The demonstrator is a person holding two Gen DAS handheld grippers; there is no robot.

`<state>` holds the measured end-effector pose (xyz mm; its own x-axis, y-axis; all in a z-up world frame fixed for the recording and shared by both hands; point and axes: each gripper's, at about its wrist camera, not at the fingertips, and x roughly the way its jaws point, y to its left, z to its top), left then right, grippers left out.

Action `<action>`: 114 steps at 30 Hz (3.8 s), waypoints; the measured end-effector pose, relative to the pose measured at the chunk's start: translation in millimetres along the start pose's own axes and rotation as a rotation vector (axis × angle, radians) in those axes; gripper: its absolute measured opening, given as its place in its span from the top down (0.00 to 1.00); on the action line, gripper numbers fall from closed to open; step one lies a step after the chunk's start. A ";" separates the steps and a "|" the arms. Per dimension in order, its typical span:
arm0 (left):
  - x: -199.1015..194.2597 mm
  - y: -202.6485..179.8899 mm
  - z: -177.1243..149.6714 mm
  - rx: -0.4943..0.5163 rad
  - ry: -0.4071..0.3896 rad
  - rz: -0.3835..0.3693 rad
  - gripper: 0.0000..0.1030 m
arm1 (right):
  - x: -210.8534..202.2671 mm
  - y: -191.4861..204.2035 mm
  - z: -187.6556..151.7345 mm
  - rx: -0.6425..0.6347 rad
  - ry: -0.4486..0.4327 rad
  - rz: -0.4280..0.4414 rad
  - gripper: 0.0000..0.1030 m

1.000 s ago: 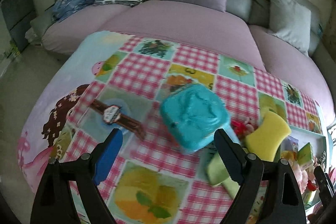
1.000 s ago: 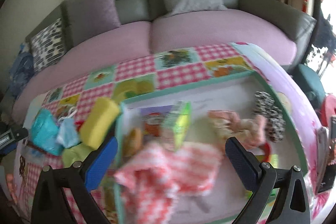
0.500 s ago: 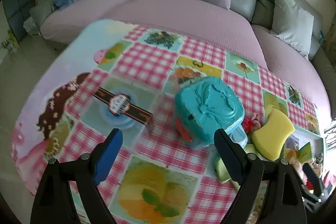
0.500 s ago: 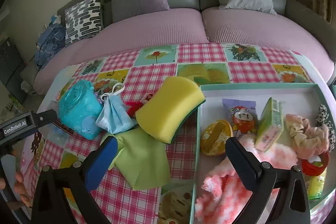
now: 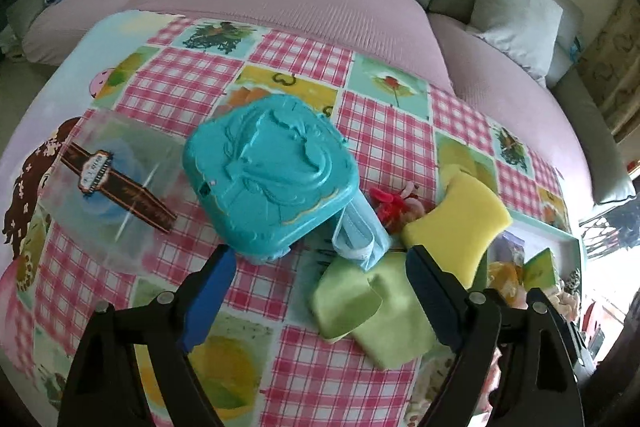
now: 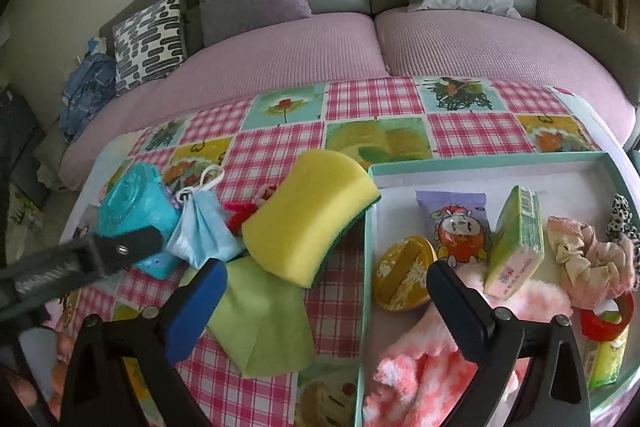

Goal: Organize soft objects
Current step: 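Move both tools back toward the remaining pile, then grasp the yellow sponge with the right tool while the left tool grasps the blue face mask, then carry the sponge with the right tool while the left tool carries the mask to the tray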

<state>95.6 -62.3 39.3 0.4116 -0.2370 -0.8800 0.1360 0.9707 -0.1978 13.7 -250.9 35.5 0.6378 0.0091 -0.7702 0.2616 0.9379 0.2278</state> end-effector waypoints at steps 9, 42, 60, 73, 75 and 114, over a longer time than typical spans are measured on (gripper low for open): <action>-4.5 -0.7 -3.5 -0.003 0.010 -0.029 0.27 | 10.7 8.8 -0.4 -0.025 0.025 0.017 0.19; 50.6 7.1 7.2 -0.160 0.065 -0.141 0.67 | 48.7 9.2 -6.5 0.014 0.100 0.085 0.55; 21.9 -4.9 13.4 -0.089 -0.022 -0.165 0.76 | 31.8 4.0 -3.2 0.036 0.048 0.103 0.66; -31.9 -17.7 21.2 -0.024 -0.145 -0.210 0.76 | -8.1 -3.4 6.5 0.037 -0.034 0.098 0.66; -38.4 -20.2 20.7 -0.014 -0.158 -0.215 0.76 | -12.3 -6.0 6.7 0.042 -0.041 0.095 0.66; -50.5 -167.1 -24.6 0.284 -0.120 -0.534 0.76 | -94.4 -174.5 -10.9 0.338 -0.166 -0.114 0.66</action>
<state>30.0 -211.7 106.2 0.3163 -0.7062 -0.6334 0.5795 0.6725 -0.4604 -100.0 -411.6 62.0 0.6920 -0.1712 -0.7014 0.5442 0.7620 0.3509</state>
